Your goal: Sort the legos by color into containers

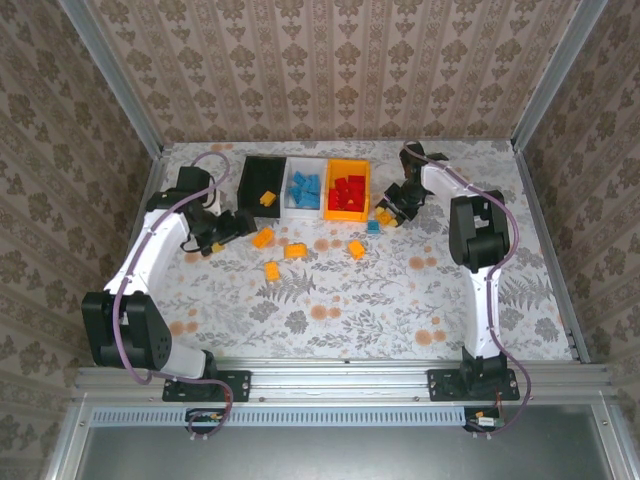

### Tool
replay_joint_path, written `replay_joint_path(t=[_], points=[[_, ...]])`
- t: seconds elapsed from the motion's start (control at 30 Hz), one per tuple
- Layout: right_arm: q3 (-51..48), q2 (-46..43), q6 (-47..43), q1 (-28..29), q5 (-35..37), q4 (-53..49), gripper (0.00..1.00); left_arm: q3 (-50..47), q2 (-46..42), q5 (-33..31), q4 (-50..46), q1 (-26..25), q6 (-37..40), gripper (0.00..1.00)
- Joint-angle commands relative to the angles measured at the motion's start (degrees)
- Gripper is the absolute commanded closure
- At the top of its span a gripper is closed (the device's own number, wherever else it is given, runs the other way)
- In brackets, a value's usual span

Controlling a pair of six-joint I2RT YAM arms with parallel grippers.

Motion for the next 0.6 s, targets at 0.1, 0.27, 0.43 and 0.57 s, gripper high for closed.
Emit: replay_joint_path(t=[0.1,0.27,0.43,0.57], points=[[-7.26,-12.74,-0.55,-0.56,-2.16,2.65,0.63,-0.61,-1.34,1.66,0.79,1.04,0.20,0.13],[-8.85,-19.81,0.11,0.86,-5.83,6.64,0.63,-2.46,-1.68,5.23,3.81,3.02,-2.32,0.13],[-4.95,-19.31,3.91,5.23,-11.95,13.48,0.63,-3.72,-1.89,7.75,5.60,4.50,-3.95,0.13],[2.79,-13.77,5.47,9.66,-15.71,17.99,0.63,-4.69,-2.38,9.01,6.03,5.55,-4.38,0.12]])
